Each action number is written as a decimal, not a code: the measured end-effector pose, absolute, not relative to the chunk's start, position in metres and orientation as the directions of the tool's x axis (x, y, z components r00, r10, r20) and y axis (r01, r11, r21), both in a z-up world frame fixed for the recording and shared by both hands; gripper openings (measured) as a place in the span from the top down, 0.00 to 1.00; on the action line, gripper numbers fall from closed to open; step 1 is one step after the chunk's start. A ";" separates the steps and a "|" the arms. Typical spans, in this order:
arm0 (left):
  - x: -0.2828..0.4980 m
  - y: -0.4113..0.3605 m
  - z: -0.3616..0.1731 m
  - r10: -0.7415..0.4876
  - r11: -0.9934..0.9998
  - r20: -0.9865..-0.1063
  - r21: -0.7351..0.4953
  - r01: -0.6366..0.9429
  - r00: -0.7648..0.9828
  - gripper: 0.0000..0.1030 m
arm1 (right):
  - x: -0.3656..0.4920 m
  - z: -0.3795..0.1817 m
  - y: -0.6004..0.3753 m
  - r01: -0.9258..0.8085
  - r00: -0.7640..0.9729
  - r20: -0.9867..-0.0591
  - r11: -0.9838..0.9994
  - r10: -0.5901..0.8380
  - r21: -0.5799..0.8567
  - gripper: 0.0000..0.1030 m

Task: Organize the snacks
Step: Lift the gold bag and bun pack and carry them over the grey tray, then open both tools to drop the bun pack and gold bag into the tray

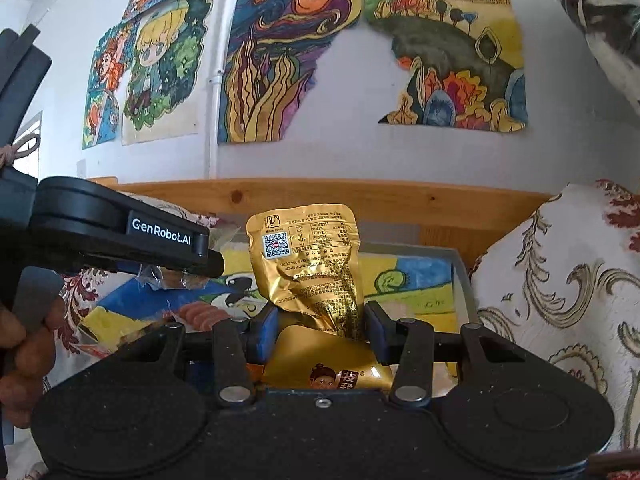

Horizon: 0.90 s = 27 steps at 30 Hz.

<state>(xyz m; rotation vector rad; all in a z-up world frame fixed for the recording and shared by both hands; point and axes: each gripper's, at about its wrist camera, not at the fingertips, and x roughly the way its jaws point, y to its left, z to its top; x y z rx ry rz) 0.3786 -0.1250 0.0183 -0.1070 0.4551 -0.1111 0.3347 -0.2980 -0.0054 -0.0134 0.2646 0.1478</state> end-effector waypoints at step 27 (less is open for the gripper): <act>0.380 -0.111 0.009 -0.106 0.980 -0.483 -0.200 0.009 0.869 0.19 | 0.340 -0.011 -0.297 -0.106 0.945 -0.308 0.994 0.109 0.023 0.33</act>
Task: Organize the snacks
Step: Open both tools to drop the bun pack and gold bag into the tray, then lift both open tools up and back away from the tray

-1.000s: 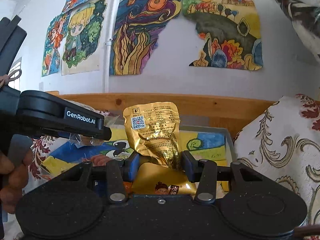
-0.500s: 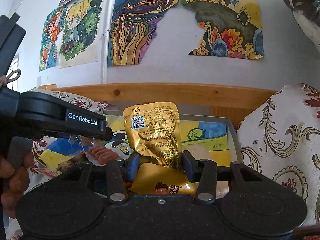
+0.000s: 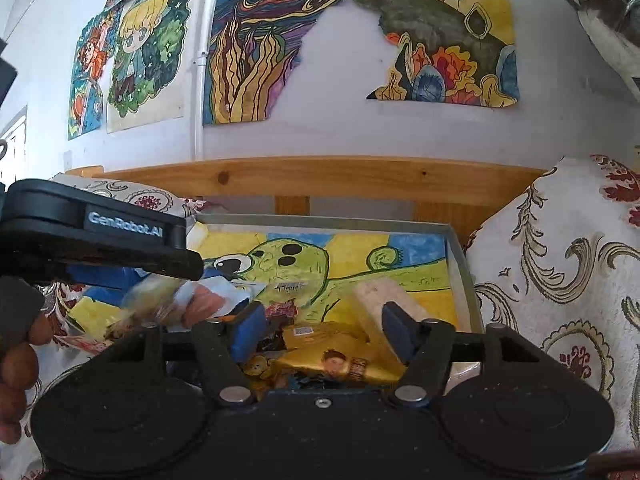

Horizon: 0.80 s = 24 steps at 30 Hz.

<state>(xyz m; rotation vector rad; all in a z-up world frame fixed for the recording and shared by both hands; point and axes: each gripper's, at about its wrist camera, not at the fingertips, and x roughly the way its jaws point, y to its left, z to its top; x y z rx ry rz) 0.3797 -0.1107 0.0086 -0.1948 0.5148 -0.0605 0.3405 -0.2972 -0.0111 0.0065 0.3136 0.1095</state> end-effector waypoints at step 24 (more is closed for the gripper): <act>0.256 -0.052 0.025 -0.001 0.978 -0.407 -0.190 -0.084 0.913 0.01 | 0.235 0.035 -0.298 -0.013 0.961 -0.274 0.998 0.031 0.067 0.01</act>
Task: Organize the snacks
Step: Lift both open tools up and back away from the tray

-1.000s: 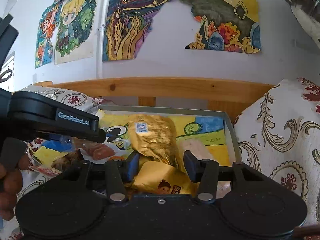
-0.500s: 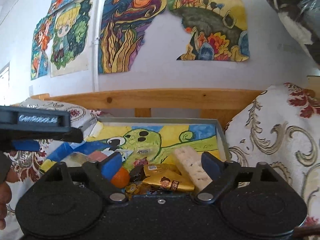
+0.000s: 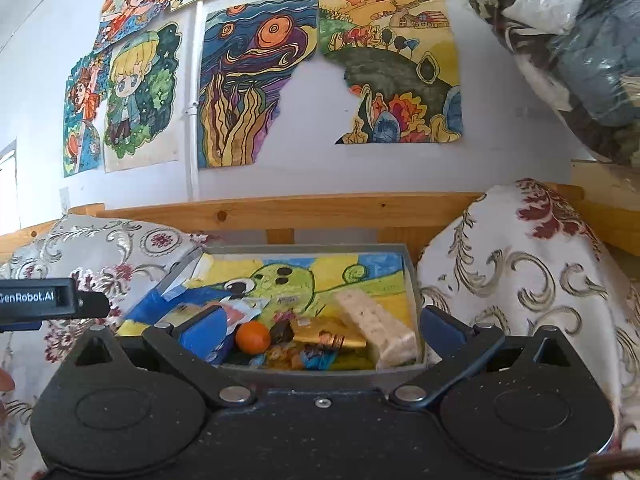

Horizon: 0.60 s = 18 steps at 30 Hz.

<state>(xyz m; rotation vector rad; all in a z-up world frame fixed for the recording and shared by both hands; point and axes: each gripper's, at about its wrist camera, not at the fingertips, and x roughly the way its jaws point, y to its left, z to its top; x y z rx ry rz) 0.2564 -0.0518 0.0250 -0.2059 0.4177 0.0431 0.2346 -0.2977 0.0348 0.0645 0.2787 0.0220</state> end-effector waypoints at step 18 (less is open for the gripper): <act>0.160 -0.018 -0.004 0.014 0.982 -0.463 -0.159 -0.098 0.886 0.01 | 0.127 0.023 -0.276 0.016 0.916 -0.401 0.996 0.021 0.091 0.01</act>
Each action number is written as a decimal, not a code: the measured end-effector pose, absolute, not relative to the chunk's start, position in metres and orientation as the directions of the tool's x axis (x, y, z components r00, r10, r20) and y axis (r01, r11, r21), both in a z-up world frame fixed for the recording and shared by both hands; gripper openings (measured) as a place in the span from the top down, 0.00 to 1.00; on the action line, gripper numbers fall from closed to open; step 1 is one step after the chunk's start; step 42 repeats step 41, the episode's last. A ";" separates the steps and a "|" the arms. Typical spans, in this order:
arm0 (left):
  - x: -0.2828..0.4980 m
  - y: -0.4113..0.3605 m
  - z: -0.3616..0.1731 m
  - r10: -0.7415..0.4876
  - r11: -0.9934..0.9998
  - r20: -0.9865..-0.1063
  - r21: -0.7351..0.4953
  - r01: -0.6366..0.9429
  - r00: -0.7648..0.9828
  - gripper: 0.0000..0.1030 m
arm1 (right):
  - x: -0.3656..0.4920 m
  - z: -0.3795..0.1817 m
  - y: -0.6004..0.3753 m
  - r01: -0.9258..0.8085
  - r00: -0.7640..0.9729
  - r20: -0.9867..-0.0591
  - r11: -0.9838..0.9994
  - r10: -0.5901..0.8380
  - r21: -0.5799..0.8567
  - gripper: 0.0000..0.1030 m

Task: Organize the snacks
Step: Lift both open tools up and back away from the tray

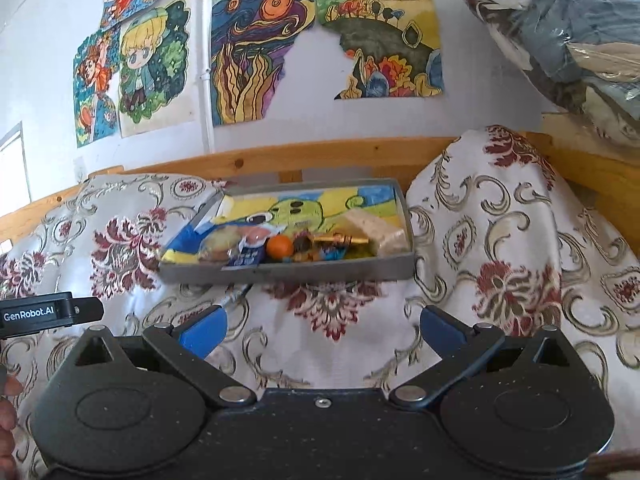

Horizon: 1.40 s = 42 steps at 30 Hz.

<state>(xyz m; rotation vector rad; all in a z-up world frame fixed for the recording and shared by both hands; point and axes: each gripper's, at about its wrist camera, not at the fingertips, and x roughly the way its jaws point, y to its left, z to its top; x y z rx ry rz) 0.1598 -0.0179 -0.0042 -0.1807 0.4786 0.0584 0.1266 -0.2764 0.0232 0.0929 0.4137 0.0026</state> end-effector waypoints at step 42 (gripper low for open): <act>0.133 -0.023 -0.010 0.046 0.994 -0.496 -0.066 -0.090 0.867 0.01 | 0.112 0.008 -0.261 -0.014 0.873 -0.486 0.999 0.030 0.036 0.01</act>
